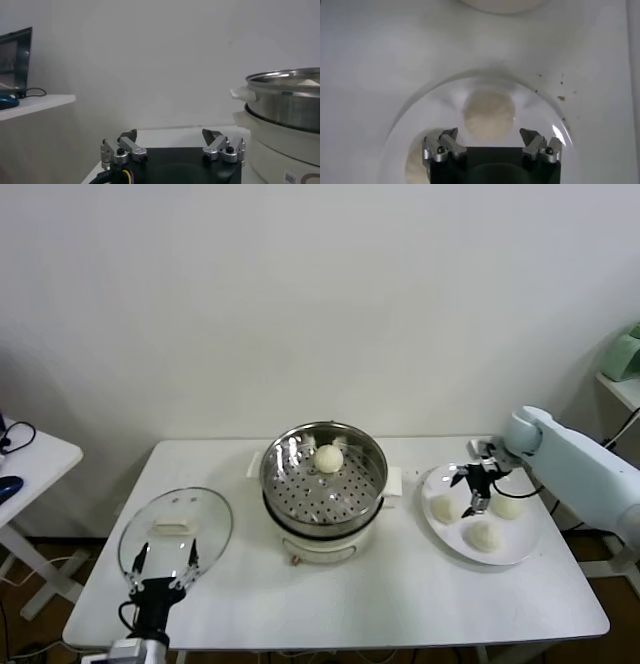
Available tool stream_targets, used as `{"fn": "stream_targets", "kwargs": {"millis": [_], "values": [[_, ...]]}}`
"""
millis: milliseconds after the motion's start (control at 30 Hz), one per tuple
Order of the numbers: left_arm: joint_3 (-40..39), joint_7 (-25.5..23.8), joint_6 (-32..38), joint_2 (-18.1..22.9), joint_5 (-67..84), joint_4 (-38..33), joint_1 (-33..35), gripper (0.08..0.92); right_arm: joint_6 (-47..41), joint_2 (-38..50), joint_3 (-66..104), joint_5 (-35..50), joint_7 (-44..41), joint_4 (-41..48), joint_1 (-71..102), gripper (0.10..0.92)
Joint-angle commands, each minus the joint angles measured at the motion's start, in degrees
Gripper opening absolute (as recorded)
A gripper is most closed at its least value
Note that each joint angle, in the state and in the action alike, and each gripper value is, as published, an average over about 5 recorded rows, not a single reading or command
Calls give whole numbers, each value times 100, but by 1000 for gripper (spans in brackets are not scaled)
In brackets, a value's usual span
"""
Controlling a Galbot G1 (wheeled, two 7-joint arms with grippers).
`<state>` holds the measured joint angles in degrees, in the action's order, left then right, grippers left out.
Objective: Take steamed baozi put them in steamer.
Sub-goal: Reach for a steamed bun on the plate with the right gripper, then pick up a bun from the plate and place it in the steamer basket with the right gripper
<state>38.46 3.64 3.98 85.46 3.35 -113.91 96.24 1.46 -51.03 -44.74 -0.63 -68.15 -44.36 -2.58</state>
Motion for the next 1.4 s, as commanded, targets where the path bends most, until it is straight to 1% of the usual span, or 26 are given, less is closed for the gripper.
{"fn": "stream_targets", "kwargs": {"millis": [33,567,867,1033,1200,1400], "values": [[22,7,11,10,2,25,-7,823,17,-472,337,-191,44,612,258,823],[38,11,24,24,22,32,-22,823,5,-559,415,-322,-33,744,265,815],[32,14,35,32,29,33,-3,823,2,-533,472,-301,-27,715,278,725],[36,17,36,37,32,31,-1,823,4,-510,486,-259,-13,679,258,704],[44,17,39,37,45,28,6,823,-38,-429,321,21,32,524,67,697],[36,28,49,40,55,-25,11,823,-199,-276,-339,849,62,299,-741,696]]}}
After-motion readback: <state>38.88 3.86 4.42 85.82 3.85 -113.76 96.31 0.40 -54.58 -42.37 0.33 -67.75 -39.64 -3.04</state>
